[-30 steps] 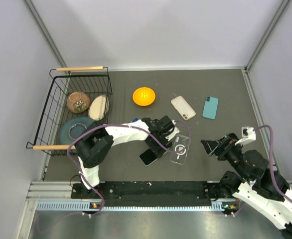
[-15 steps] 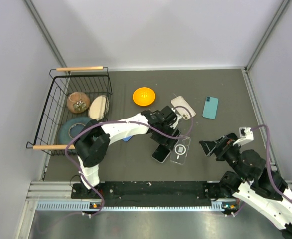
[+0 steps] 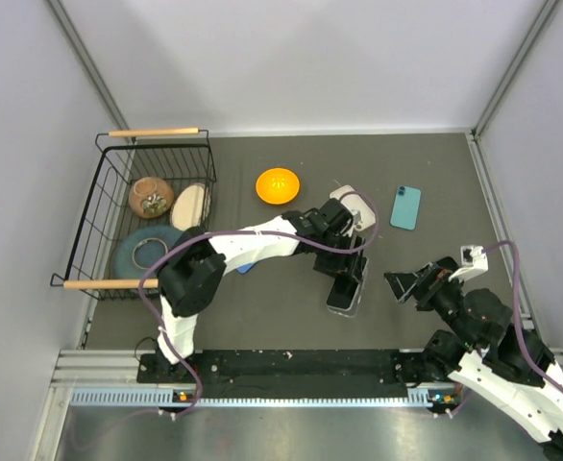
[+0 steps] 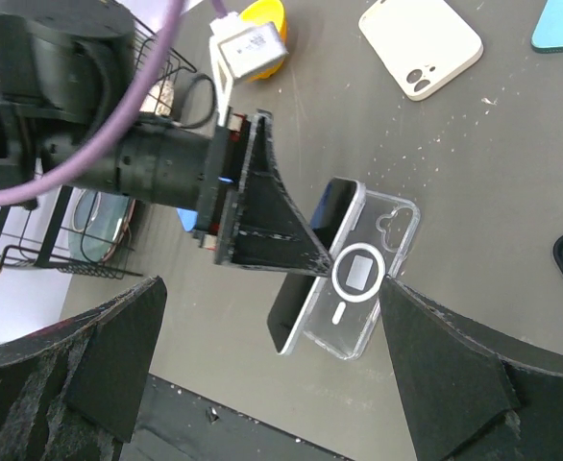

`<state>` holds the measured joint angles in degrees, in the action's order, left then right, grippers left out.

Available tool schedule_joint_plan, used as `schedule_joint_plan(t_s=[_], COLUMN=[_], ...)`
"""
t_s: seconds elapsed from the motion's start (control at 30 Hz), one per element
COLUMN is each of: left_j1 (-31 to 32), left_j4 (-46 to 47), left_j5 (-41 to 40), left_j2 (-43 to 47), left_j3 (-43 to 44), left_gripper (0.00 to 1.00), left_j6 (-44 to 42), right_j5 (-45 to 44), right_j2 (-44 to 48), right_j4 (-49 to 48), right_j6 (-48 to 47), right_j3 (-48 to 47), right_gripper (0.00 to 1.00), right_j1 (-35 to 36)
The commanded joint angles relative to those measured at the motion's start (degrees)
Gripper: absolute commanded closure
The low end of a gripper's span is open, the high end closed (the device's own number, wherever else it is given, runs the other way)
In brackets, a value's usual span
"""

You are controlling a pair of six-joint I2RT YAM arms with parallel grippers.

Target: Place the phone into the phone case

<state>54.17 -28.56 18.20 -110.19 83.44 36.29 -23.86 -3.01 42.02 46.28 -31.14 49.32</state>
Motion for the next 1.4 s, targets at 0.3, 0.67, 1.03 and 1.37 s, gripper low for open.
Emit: schedule_joint_plan(t_s=[0.3, 0.67, 1.03, 1.37], left_j1=[0.58, 0.67, 0.67, 0.76], left_j4=[5.70, 6.76, 5.18, 3.95], left_j5=[-0.35, -2.38, -3.34, -5.19], left_j2=[-5.03, -6.79, -7.76, -7.06], left_j3=[4.01, 5.07, 5.24, 4.28], left_gripper=[0.62, 0.59, 0.56, 0.43], left_j6=[4.57, 4.40, 4.05, 3.96], right_j5=[0.30, 0.13, -0.14, -0.14], right_j2=[0.02, -0.33, -0.51, -0.51], right_j4=[-0.62, -0.71, -0.71, -0.80], right_j6=[-0.58, -0.67, -0.67, -0.58], right_j3=[-0.94, -1.12, -0.77, -0.42], right_gripper=[0.07, 0.08, 0.08, 0.08], right_j1=[-0.54, -0.45, -0.45, -0.45])
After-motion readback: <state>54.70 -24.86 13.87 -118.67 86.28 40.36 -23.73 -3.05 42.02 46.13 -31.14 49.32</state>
